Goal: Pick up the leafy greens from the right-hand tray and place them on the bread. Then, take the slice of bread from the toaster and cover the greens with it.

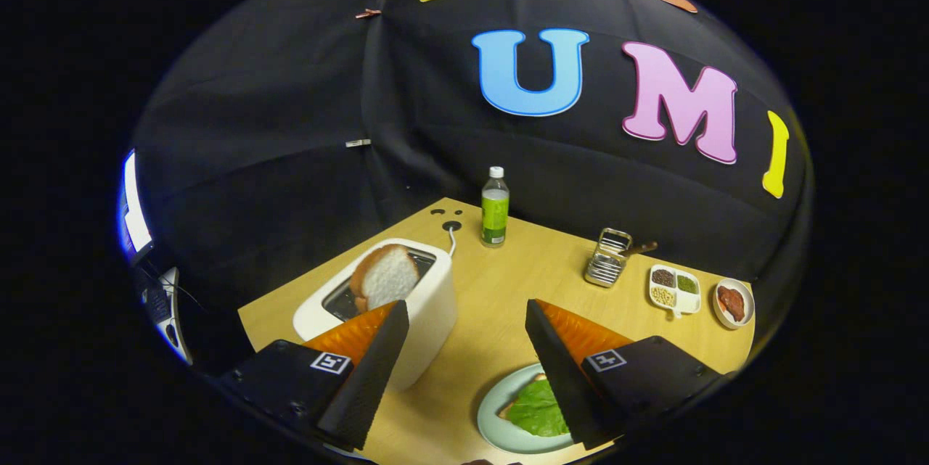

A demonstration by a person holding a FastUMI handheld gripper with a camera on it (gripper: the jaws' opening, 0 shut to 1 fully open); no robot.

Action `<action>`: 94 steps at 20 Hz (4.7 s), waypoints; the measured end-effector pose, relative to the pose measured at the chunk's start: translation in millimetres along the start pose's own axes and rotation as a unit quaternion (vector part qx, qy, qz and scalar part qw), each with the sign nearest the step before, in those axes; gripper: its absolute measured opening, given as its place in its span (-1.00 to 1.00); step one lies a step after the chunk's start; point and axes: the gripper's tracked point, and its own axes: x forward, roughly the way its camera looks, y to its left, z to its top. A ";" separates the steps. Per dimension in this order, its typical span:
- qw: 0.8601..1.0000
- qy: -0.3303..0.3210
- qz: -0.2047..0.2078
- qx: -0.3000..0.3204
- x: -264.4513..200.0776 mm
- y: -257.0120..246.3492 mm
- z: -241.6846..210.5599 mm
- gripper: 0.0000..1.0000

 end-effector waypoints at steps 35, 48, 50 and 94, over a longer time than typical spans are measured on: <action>0.995 0.045 -0.066 -0.067 113.6 73.3 -21.0 -0.48; 0.999 0.039 -0.031 0.015 87.8 66.5 23.8 -0.72; 0.999 0.026 -0.031 0.033 78.1 64.3 36.2 -0.72; 0.953 0.118 -0.063 0.273 -10.7 -163.5 -154.5 -0.64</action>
